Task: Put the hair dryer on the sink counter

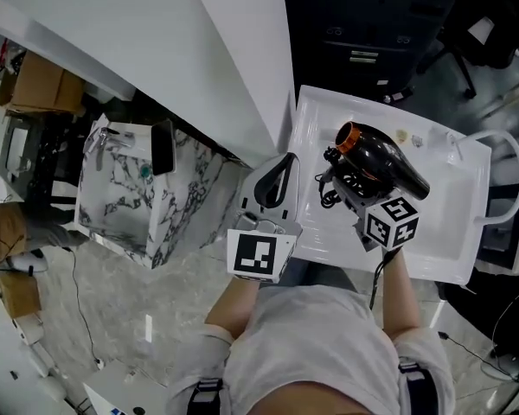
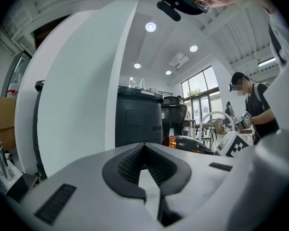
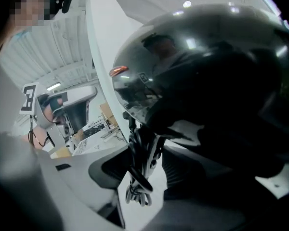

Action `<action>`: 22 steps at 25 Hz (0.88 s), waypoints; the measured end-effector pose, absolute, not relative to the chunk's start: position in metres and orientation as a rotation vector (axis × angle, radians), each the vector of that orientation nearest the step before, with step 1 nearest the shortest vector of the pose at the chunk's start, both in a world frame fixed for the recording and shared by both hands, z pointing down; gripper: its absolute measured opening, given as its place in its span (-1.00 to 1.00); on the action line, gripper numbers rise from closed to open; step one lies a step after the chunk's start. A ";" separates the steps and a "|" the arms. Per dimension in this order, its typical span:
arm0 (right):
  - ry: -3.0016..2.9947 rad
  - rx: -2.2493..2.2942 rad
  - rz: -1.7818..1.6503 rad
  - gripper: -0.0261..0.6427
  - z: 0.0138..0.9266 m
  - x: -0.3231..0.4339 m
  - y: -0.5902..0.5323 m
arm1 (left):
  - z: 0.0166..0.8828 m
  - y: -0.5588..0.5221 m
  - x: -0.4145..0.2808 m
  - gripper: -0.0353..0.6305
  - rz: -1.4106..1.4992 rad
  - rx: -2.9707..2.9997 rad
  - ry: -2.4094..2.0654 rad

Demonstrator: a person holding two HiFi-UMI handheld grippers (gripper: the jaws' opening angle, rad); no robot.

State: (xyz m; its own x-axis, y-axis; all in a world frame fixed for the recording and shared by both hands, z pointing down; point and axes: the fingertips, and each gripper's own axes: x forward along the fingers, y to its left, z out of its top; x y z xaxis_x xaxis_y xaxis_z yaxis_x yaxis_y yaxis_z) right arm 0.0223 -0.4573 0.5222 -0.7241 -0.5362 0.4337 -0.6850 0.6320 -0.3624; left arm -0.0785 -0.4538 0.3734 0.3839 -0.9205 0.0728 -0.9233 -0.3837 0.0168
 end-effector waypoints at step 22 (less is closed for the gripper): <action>-2.435 0.842 0.988 -0.29 0.602 0.021 -0.516 | 0.399 -0.497 -0.081 -0.85 0.123 2.542 -1.655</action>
State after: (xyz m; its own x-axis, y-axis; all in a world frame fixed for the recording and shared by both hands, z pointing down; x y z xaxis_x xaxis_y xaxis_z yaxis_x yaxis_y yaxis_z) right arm 0.0207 -0.5158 0.6021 -0.7484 -0.3856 0.5396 -0.6525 0.5735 -0.4952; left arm -0.0814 -0.4965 0.3985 0.4042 -0.9060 0.1255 -0.9146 -0.4019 0.0443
